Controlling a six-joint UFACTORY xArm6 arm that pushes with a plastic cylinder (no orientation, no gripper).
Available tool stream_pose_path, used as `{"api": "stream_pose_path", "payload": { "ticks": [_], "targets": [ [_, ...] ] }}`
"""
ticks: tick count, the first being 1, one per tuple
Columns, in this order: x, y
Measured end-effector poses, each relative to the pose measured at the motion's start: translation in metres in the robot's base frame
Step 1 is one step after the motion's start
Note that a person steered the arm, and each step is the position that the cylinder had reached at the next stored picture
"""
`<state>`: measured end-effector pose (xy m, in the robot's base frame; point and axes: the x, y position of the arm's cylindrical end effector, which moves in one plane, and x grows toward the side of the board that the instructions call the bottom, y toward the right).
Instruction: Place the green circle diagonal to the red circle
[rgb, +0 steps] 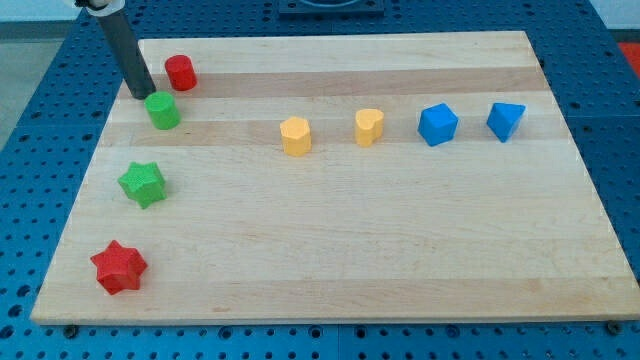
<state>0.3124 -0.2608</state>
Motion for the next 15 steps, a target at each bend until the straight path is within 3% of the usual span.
{"api": "stream_pose_path", "payload": {
  "ticks": [1, 2, 7, 9, 10, 15],
  "targets": [
    [0.039, 0.019],
    [0.047, 0.024],
    [0.027, 0.080],
    [0.063, 0.121],
    [0.090, 0.124],
    [0.092, 0.053]
  ]
}}
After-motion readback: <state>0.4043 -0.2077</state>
